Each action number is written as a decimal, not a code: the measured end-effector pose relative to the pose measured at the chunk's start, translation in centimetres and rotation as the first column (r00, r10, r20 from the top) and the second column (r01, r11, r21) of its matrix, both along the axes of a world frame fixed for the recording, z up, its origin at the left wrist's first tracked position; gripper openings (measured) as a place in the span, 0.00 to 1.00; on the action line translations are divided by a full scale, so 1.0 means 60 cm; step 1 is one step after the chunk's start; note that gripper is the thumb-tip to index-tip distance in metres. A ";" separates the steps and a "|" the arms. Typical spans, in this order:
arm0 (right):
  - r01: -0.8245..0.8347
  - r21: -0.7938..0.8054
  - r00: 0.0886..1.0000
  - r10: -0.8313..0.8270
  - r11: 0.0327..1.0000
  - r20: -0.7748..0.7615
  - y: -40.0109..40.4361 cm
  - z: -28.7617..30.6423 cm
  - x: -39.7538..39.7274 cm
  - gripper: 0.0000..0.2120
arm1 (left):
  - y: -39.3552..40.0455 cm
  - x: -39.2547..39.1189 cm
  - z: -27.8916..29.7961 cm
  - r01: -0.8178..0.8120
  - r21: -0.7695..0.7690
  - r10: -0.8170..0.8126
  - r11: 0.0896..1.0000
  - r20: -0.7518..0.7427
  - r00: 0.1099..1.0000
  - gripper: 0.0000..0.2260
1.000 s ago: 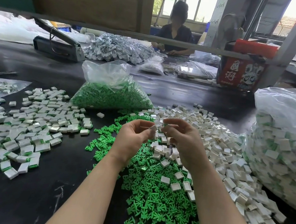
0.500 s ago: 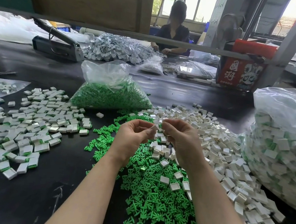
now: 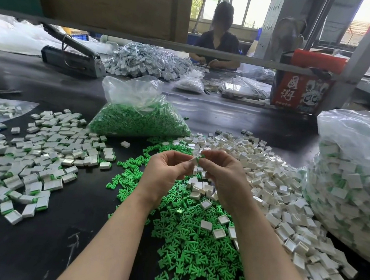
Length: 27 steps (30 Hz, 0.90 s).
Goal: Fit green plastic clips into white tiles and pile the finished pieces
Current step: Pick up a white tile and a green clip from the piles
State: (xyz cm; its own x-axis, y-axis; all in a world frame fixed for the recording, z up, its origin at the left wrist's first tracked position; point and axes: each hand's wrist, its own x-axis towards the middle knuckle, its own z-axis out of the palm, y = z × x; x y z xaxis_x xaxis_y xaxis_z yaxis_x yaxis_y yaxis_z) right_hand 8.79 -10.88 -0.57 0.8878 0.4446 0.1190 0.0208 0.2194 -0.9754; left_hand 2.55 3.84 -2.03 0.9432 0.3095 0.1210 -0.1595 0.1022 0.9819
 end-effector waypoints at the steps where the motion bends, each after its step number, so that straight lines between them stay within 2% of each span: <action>1: -0.003 -0.002 1.000 0.003 1.000 -0.004 0.000 0.001 -0.001 0.10 | 0.000 0.000 0.001 0.000 0.000 0.000 1.000 -0.001 1.000 0.13; 5: 0.011 0.040 0.999 -0.009 0.999 -0.048 0.000 0.003 0.000 0.06 | 0.000 -0.001 0.001 -0.004 0.008 0.004 1.000 -0.008 1.000 0.11; 8: -0.008 0.107 0.995 0.019 0.994 -0.100 -0.002 0.005 0.000 0.07 | 0.000 -0.001 0.002 -0.010 0.006 0.010 1.000 -0.013 1.000 0.11; 11: -0.020 0.117 0.995 0.032 0.993 -0.099 -0.004 0.006 -0.001 0.08 | 0.001 -0.001 0.001 -0.022 0.009 0.023 1.000 -0.017 1.000 0.07; 17: -0.038 0.062 0.999 0.040 0.997 -0.035 -0.008 0.006 -0.001 0.11 | 0.002 -0.001 0.002 -0.044 -0.003 0.044 0.999 -0.017 0.999 0.14; 22: -0.007 -0.016 0.999 0.008 1.000 0.031 -0.005 0.007 -0.007 0.06 | 0.004 0.000 0.002 -0.050 -0.049 0.050 0.998 -0.002 0.999 0.11; 27: 0.054 -0.103 0.988 -0.038 0.993 0.147 -0.003 0.007 -0.009 0.06 | 0.005 0.001 0.001 -0.069 -0.053 0.069 0.996 -0.007 0.998 0.03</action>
State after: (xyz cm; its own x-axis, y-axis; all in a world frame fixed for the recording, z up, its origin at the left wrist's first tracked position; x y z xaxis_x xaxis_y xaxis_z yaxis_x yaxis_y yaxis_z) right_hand 8.22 -11.09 -0.12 0.8846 0.4205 0.2015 0.1705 0.1105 -0.9791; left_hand 2.63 4.14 -1.98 0.9198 0.3800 0.0974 -0.1626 0.1433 0.9762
